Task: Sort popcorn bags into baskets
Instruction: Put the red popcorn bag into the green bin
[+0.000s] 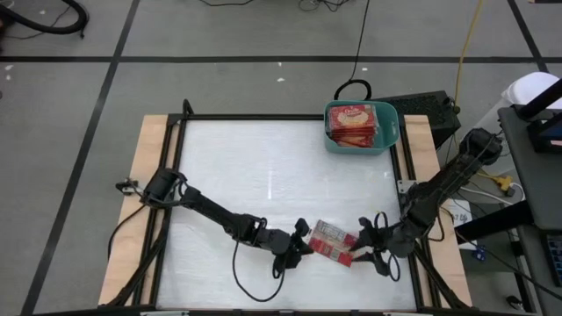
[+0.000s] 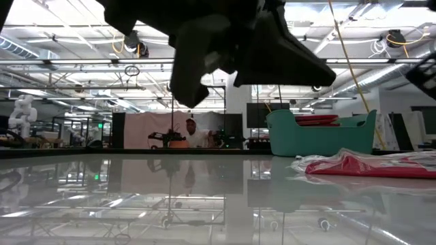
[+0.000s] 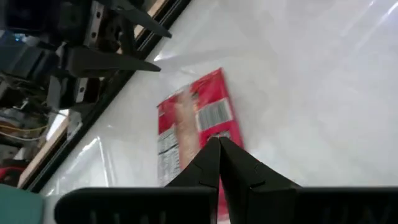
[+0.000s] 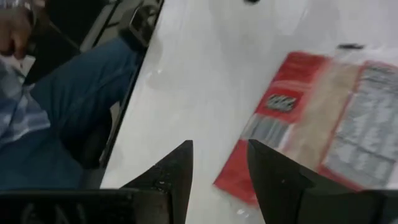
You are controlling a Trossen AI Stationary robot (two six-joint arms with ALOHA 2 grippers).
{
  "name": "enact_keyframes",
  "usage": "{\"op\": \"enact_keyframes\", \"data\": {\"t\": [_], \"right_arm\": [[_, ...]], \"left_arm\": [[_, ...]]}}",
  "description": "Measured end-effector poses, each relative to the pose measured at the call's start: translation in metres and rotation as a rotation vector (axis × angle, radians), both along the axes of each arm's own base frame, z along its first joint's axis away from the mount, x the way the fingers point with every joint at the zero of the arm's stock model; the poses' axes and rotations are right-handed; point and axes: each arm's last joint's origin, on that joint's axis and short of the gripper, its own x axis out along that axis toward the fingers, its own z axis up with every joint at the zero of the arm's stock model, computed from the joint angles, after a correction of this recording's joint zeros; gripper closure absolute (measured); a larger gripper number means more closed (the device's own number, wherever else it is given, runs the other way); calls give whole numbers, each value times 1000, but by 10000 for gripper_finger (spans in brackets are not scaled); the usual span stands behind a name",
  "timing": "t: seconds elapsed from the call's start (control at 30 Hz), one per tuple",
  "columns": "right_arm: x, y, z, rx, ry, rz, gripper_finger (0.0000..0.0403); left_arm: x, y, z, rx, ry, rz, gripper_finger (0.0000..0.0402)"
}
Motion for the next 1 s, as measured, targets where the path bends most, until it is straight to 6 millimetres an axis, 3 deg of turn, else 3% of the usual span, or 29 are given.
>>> {"op": "enact_keyframes", "data": {"t": [0.2, 0.37, 0.73, 1.0], "right_arm": [[-5, 18, 1, -75, 26, 75, 258], [-4, 21, -2, -242, 72, 69, 257], [-5, 23, -25, -476, 157, 218, 205], [-3, 25, -39, -736, 93, 341, 175]], "left_arm": [[4, -7, 4, -59, -96, -3, 359], [13, 0, -10, -82, -144, 24, 343], [44, 35, -45, -182, -45, 111, 341], [48, 71, -57, -241, 121, 252, 341]]}}
